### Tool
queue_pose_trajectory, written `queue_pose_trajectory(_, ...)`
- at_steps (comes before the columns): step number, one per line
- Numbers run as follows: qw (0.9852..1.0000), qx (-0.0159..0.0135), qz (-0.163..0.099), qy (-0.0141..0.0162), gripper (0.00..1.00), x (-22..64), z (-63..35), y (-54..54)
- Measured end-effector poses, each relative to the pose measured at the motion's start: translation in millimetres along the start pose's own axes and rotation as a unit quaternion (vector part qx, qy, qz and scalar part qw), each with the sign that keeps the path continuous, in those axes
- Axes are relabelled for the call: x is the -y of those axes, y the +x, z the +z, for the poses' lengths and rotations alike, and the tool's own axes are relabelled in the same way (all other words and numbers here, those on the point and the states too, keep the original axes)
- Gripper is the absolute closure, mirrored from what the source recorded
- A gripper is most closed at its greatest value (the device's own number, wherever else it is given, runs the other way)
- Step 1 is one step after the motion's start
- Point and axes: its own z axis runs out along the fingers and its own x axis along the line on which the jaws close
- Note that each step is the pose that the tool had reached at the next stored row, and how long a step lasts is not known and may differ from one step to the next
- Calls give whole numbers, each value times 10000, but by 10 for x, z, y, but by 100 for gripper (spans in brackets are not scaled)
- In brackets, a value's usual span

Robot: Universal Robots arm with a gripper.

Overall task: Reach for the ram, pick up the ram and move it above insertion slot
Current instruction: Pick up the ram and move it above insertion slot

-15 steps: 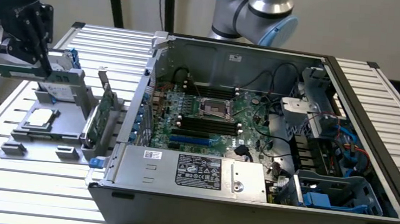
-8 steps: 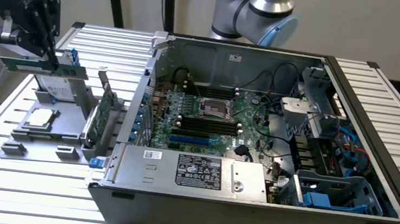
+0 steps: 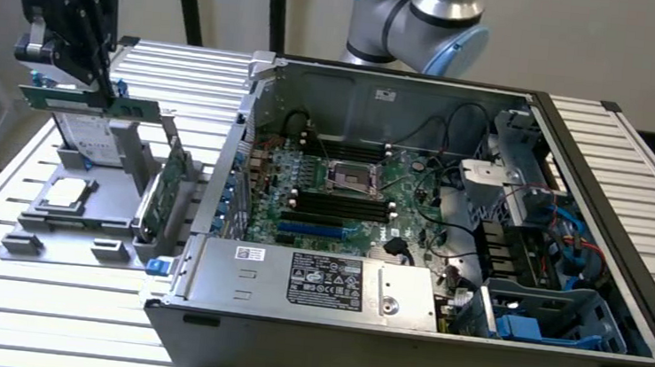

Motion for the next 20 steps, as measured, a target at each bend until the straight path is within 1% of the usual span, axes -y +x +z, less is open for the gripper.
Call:
queue_pose_trajectory(7, 10000, 38, -1, 2, 87, 162, -61, -30)
queue_pose_trajectory(12, 10000, 78, -2, 4, 87, 266, -83, -55)
queue_pose_trajectory(20, 9999, 142, -4, 6, 87, 458, -106, -94)
